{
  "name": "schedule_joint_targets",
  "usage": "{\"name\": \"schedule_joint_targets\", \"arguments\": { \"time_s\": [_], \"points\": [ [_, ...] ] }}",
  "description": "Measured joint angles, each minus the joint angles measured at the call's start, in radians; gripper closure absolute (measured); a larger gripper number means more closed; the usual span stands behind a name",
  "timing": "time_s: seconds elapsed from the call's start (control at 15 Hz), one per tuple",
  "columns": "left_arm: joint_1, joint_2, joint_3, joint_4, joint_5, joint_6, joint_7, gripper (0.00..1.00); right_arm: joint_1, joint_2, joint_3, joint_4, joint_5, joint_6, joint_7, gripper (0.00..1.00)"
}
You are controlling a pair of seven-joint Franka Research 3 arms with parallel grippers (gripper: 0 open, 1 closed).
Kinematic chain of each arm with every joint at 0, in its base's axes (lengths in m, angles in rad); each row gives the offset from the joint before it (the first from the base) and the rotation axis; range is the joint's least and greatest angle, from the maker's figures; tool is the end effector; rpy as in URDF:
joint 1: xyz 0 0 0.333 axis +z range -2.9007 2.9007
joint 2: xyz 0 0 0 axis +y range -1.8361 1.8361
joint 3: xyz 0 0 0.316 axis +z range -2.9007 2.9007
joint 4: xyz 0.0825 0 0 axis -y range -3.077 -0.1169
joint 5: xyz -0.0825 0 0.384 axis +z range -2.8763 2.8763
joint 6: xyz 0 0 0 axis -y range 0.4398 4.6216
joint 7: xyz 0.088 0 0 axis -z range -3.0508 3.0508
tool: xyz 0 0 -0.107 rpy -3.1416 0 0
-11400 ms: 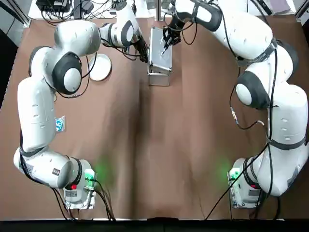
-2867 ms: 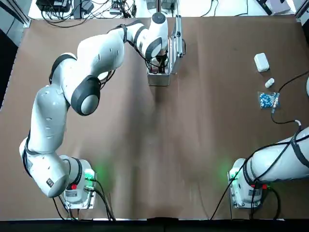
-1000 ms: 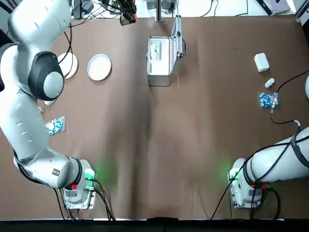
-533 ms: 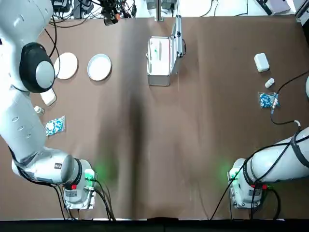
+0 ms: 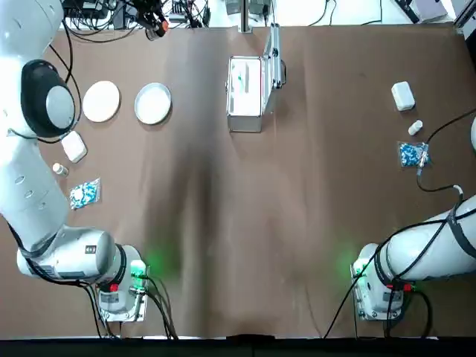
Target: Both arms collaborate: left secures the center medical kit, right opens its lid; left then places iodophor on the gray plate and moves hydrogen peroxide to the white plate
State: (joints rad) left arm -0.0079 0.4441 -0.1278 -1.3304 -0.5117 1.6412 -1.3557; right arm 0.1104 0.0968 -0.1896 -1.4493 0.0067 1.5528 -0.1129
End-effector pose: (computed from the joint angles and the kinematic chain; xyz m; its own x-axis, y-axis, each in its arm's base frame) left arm 0.6679 -0.1241 0.4855 0.2173 0.8100 -0.5447 0.9613 -0.2745 -0.0246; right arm 0.5814 -0.0396 0.6260 0.9994 0.0348 0.0071 0.0347 -0.9993 0.0124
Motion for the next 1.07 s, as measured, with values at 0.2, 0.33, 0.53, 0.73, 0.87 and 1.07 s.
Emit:
{"name": "schedule_joint_targets", "arguments": {
  "time_s": [0.2, 0.33, 0.53, 0.73, 0.87, 1.07],
  "points": [
    [0.03, 0.0, 0.0, -0.004, -0.024, -0.024, 0.028, 0.67, 0.001, 0.0, 0.001, -0.002, 0.0, -0.001, 0.002, 0.01],
    [0.056, 0.006, 0.0, -0.01, -0.034, -0.04, 0.059, 0.67, 0.002, 0.0, 0.003, -0.003, 0.0, -0.001, 0.002, 0.01],
    [0.109, 0.03, 0.001, -0.021, -0.092, -0.072, 0.112, 0.67, 0.003, 0.0, 0.005, -0.003, 0.0, -0.002, 0.003, 0.01],
    [0.149, 0.063, 0.001, -0.023, -0.139, -0.084, 0.155, 0.67, 0.003, 0.0, 0.006, -0.003, 0.0, -0.002, 0.003, 0.01],
    [0.185, 0.098, 0.002, -0.031, -0.187, -0.101, 0.224, 0.67, 0.004, 0.0, 0.006, -0.003, 0.0, -0.002, 0.003, 0.01],
    [0.258, 0.186, 0.002, -0.041, -0.263, -0.129, 0.38, 0.67, 0.004, 0.0, 0.007, -0.003, 0.0, -0.002, 0.003, 0.01]
  ]
}}
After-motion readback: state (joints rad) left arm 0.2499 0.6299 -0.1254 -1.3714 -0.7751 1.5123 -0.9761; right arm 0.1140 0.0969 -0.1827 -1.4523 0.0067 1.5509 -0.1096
